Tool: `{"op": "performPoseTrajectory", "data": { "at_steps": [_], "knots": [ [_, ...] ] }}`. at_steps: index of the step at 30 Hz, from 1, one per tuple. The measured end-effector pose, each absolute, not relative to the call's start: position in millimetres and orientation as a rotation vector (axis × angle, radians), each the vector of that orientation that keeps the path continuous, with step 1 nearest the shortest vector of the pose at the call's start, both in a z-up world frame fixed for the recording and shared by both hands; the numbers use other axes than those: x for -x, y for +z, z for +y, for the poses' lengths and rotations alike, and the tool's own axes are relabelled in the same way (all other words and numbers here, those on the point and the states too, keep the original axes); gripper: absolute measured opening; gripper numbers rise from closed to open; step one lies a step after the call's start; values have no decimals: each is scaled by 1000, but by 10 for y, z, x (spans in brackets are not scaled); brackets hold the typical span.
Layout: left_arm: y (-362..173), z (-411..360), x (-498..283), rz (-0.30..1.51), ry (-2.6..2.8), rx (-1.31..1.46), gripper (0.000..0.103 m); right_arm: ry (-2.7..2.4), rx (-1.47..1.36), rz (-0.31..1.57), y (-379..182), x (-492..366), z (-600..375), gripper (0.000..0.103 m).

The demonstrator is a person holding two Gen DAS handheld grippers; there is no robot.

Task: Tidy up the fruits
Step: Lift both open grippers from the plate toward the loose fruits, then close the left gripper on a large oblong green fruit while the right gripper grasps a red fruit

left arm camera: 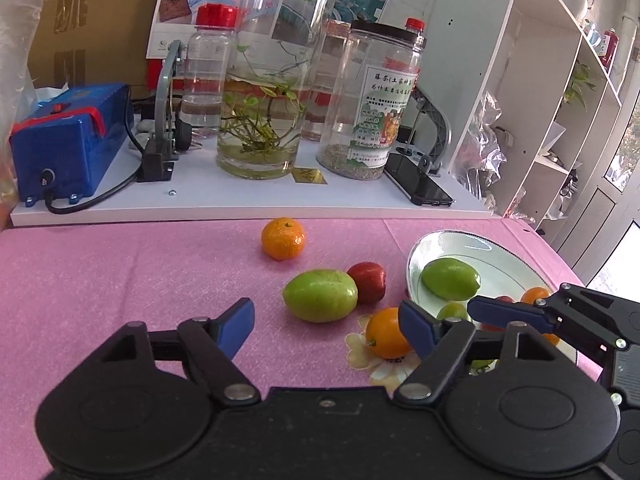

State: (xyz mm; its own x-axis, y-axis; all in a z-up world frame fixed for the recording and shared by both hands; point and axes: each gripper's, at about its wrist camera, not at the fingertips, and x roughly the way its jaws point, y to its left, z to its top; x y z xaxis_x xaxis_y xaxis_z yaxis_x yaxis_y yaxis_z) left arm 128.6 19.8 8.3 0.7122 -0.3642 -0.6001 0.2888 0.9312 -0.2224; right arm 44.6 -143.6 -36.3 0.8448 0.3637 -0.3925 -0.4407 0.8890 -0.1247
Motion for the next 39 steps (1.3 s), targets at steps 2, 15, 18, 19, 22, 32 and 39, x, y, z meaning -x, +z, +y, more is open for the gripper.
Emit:
{"op": "performPoseTrajectory", "data": {
  "at_steps": [2,15,18,19,22,32,39],
  "knots": [
    [56,172,-1383,700,-371,113,103,421,215,371,-351,-484,-1461,90],
    [-74,114,-1695,737,-398,112,103,395,207,393,-295,-861,-1600,77],
    [-55,166,-1637,737,-405,86,103,413,220,404,-304,-956,-1552,75],
    [-45,191,-1609,737,-403,68,103,420,223,410,-310,-981,-1537,75],
    [-32,293,-1516,736,-388,43,103,454,242,428,-327,-1047,-1481,74],
    [-59,378,-1445,727,-405,60,103,479,339,467,-384,-1252,-1247,73],
    [-96,401,-1473,733,-416,82,103,475,385,509,-393,-1356,-1145,71]
  ]
}}
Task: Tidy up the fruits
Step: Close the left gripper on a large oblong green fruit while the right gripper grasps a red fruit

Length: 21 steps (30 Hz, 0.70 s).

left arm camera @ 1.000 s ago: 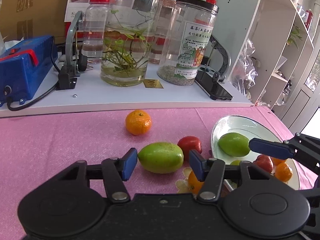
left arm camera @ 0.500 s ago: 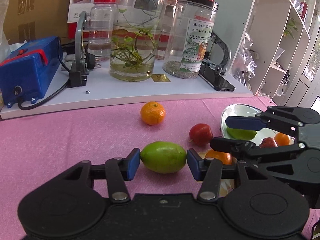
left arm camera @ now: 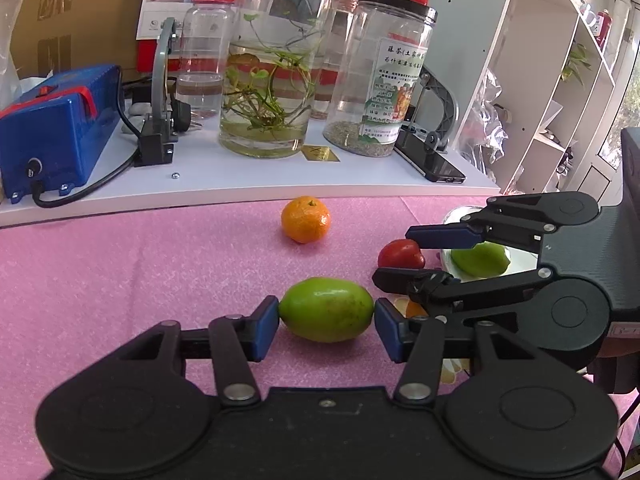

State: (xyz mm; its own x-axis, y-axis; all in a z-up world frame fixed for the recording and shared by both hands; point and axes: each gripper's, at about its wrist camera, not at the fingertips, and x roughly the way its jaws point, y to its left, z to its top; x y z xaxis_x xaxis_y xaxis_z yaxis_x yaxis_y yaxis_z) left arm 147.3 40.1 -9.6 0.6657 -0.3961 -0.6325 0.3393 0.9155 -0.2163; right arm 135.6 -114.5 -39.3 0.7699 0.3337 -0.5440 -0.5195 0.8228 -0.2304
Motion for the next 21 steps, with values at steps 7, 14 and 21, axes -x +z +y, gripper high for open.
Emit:
{"op": "performPoseTrajectory", "data": {
  "at_steps": [7,14,21],
  "knots": [
    [-143,398,-1530,743,-414,104,103,459,401,534,-387,-1447,-1125,69],
    [-145,387,-1552,741,-420,115,103,447,428,537,-373,-1432,-1131,70],
    [-148,408,-1583,742,-410,139,103,476,425,574,-361,-1459,-1112,58]
  ]
}}
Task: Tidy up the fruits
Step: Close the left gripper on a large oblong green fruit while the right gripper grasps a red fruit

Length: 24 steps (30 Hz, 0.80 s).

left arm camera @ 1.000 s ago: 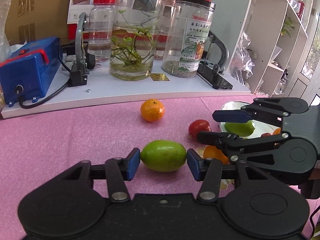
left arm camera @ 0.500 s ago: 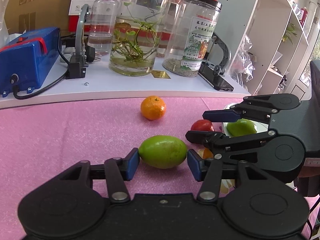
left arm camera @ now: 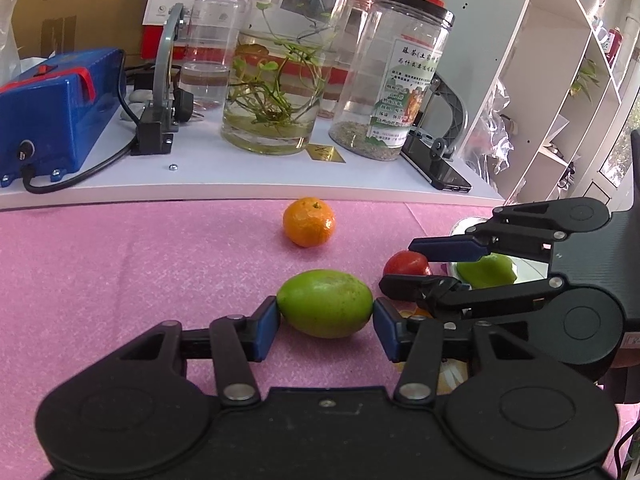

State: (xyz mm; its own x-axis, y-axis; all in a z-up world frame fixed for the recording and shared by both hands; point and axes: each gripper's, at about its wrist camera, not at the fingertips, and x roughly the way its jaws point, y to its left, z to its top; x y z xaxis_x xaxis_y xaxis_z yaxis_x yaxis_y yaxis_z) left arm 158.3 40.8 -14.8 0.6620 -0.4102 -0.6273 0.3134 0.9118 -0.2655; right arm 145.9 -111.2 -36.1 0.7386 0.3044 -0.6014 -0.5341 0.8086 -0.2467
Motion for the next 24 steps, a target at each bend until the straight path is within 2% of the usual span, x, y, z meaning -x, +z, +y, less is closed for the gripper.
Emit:
{"op": "performPoseTrajectory", "data": {
  "at_steps": [10,24],
  "knots": [
    [-151,406,-1595,744,-401,140,103,464,363,591,-364,-1462,-1133,56],
    [-150,394,-1622,750,-381,152,103,420,267,505,-185,-1261,-1349,56]
  ]
}}
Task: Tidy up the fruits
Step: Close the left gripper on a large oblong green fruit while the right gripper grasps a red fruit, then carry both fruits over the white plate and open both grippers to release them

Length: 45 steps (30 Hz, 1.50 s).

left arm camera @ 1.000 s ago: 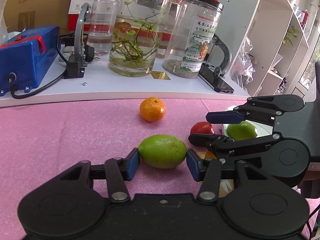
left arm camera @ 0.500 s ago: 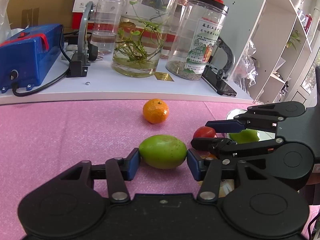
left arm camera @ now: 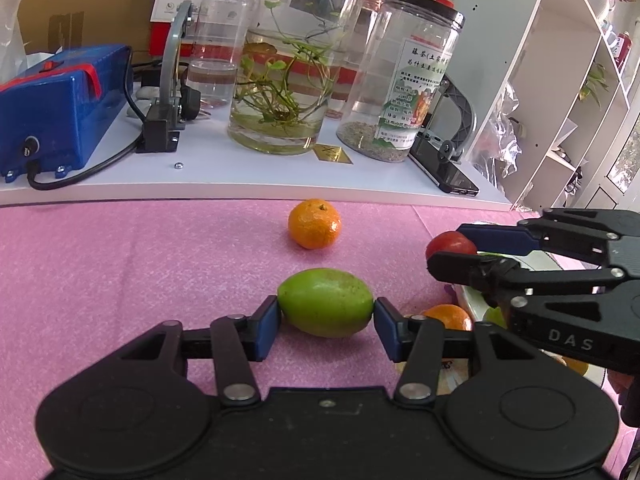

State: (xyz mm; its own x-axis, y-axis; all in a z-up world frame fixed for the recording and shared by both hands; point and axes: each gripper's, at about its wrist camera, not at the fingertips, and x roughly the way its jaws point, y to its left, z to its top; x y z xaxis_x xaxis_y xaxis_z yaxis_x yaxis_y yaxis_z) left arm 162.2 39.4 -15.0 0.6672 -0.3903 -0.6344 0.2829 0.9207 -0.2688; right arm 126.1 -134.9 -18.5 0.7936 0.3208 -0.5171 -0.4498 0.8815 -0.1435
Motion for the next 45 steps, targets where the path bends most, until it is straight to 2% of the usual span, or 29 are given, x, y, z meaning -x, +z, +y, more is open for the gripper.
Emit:
{"op": "performPoseTrajectory", "data": {
  "at_steps": [12,22,31,45],
  "knots": [
    [-106,302,-1599,738,-342,114,103,281,149,393,16,-802,-1988,56],
    [312,-167,-1376,645,-511,93,103,145,56,373,-28,-643,-2559,56],
    [223,-721,-1407,686,-637,60,103,146,50,424,-245,-623,-2665,56],
    [138,-929,-1323,720,-697,10,103,178,45,451,-348,-797,-2695,56]
  ]
}}
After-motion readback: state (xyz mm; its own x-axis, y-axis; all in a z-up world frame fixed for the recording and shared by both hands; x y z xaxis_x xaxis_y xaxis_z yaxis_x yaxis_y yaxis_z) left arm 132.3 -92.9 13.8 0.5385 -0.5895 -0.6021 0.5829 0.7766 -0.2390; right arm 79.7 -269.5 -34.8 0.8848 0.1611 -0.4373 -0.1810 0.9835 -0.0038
